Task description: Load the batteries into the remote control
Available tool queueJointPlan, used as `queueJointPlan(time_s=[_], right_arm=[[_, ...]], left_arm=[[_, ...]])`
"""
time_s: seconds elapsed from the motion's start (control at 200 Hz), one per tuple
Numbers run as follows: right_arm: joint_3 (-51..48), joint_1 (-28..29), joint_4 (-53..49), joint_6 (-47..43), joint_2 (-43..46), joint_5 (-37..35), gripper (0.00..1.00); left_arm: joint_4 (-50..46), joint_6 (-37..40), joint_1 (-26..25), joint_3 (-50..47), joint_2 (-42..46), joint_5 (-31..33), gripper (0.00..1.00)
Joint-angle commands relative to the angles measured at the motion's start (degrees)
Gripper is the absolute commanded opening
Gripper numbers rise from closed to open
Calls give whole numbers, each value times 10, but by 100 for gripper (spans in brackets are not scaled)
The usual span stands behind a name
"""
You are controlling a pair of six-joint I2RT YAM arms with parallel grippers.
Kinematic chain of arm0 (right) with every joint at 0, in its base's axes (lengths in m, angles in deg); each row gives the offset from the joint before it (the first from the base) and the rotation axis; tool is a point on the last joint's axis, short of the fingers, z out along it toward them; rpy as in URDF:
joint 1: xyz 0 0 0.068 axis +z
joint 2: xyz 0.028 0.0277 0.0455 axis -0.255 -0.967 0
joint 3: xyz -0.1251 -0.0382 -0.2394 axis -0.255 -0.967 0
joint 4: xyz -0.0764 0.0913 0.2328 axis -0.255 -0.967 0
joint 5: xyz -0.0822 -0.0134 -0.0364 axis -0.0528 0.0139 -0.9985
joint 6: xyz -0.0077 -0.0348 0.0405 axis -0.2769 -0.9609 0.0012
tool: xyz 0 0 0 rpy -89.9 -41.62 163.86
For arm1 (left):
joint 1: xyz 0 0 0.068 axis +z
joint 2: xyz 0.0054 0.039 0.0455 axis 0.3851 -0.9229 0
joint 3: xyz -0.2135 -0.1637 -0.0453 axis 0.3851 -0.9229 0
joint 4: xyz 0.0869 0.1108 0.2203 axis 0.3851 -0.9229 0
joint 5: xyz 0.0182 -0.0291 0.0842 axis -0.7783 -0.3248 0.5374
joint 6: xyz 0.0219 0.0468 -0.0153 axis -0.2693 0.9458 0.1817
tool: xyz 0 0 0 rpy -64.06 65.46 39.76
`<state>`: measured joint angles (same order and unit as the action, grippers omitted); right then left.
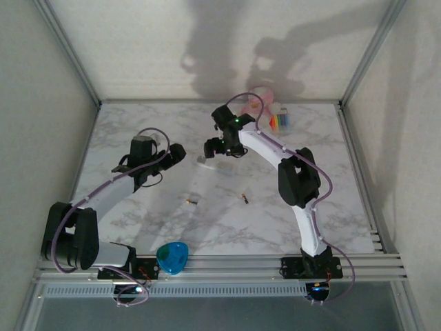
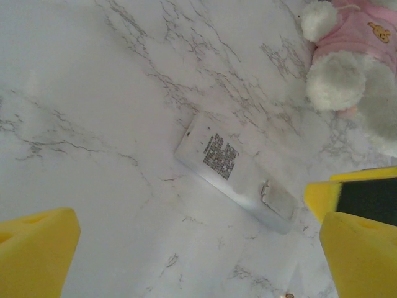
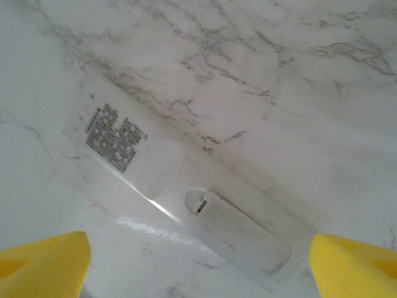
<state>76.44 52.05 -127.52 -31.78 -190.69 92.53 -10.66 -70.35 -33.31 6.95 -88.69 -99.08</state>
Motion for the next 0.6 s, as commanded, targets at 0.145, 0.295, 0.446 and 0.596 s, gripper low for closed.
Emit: queueJointPlan(time_s=[0.145, 0.295, 0.446, 0.596], right_arm=[[25, -16, -26, -105, -62, 65, 97], [6, -17, -24, -112, -60, 76, 97], [-31, -8, -12, -98, -31, 104, 94], [-59, 9, -6, -75, -5, 102, 92]], left_arm=[[-19, -8, 6, 17, 4, -6, 100], [-20, -10, 6, 13, 11, -3, 99], [-19, -10, 6, 10, 13, -2, 100], [-14, -11, 6, 7, 10, -5, 99]])
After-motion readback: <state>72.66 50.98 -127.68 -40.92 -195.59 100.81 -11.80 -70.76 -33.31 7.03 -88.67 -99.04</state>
